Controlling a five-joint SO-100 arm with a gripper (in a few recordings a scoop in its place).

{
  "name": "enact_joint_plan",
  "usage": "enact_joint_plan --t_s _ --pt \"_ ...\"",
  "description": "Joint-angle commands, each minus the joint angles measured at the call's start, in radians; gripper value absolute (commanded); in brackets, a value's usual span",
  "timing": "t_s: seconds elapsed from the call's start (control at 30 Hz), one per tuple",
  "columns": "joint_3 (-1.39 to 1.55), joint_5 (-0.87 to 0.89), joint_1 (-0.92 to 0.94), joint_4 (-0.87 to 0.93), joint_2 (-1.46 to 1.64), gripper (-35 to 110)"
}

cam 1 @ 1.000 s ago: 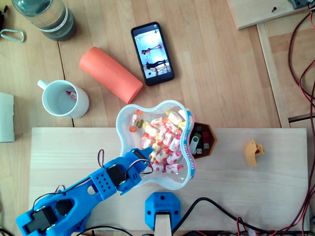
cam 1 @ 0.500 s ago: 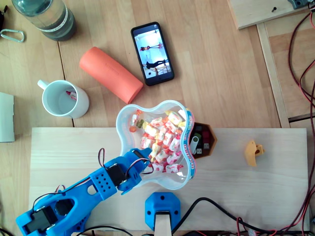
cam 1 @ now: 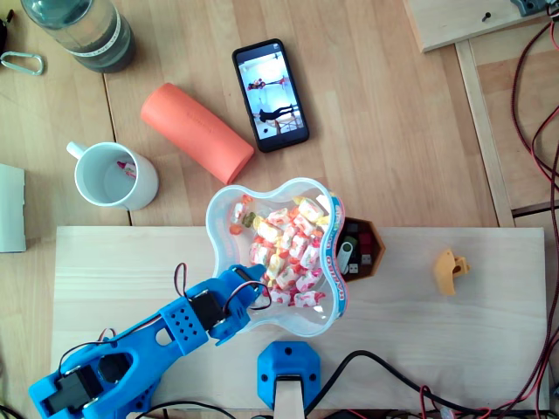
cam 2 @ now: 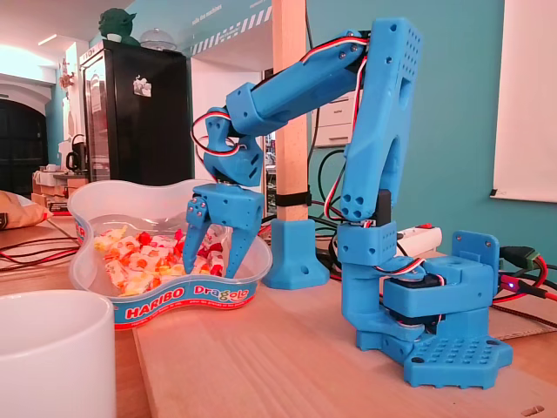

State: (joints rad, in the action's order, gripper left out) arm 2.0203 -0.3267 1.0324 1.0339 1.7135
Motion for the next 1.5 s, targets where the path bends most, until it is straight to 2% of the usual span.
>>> enact_joint_plan --t_s 0.0,1.47 --pt "0.000 -0.006 0.008 0.006 0.021 27" --pt "-0.025 -0.002 0.009 0.005 -0.046 27"
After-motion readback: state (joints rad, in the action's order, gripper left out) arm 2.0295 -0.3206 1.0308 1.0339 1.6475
